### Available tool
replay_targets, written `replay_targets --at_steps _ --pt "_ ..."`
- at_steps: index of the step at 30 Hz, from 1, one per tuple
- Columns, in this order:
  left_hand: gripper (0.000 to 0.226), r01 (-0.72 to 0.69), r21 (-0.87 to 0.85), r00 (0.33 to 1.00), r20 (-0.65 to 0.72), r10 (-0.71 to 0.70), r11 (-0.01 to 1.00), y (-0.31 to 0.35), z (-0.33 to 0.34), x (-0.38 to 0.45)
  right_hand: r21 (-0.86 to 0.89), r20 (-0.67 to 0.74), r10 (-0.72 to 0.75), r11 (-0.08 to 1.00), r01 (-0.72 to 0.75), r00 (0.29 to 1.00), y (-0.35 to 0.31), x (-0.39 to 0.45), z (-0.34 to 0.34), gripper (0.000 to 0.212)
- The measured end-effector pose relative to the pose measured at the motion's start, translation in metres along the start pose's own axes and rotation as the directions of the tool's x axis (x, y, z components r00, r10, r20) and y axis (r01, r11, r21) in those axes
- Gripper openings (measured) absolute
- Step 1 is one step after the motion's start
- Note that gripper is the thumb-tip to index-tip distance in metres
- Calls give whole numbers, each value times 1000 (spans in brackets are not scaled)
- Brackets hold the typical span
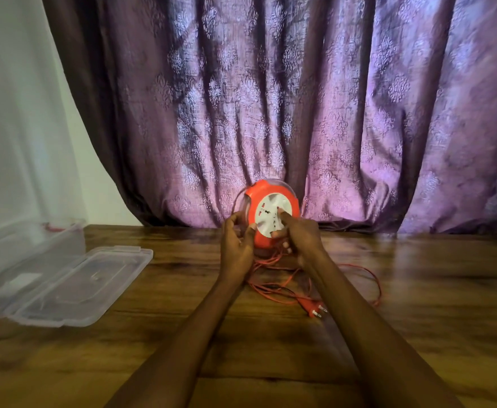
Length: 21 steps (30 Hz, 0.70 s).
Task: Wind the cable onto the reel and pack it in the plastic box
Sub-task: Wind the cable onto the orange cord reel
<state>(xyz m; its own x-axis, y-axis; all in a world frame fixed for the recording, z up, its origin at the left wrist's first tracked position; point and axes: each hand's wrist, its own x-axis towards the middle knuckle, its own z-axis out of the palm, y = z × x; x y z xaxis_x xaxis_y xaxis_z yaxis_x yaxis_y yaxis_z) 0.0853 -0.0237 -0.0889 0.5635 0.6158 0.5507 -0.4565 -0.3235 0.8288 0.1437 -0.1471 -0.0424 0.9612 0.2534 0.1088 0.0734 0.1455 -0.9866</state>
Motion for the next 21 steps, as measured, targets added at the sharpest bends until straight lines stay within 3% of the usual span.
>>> replay_targets --at_steps 1,2,4,5,7,9,16,19,21 --pt "41 28 -39 999 -17 -28 999 2 -4 5 -168 -3 -120 979 117 993 2 1 -2 28" --pt "40 58 -82 998 -20 -60 995 3 -7 11 -390 -5 -281 884 257 960 5 3 -5 23" --pt "33 137 -170 990 -3 -139 976 3 -13 21 -708 141 -616 484 514 775 9 5 -12 16" --pt "31 181 -212 983 13 -183 960 3 -15 25 -746 291 -692 268 610 661 10 6 -14 26" --pt "25 241 -263 970 60 -234 934 5 -20 28 -701 550 -661 -35 712 509 6 4 -17 41" --pt "22 239 -244 970 108 -219 940 7 -26 30 -671 656 -599 -181 719 460 2 -1 -17 58" --pt "23 100 -16 984 152 -96 995 10 -23 26 -753 655 -483 -352 556 581 11 6 -17 55" --pt "33 -14 93 985 173 -2 996 9 -13 21 -855 498 -601 -223 468 625 16 7 -18 56" --pt "37 -76 155 987 152 52 985 8 -7 14 -902 340 -645 -19 431 684 17 7 -17 56"
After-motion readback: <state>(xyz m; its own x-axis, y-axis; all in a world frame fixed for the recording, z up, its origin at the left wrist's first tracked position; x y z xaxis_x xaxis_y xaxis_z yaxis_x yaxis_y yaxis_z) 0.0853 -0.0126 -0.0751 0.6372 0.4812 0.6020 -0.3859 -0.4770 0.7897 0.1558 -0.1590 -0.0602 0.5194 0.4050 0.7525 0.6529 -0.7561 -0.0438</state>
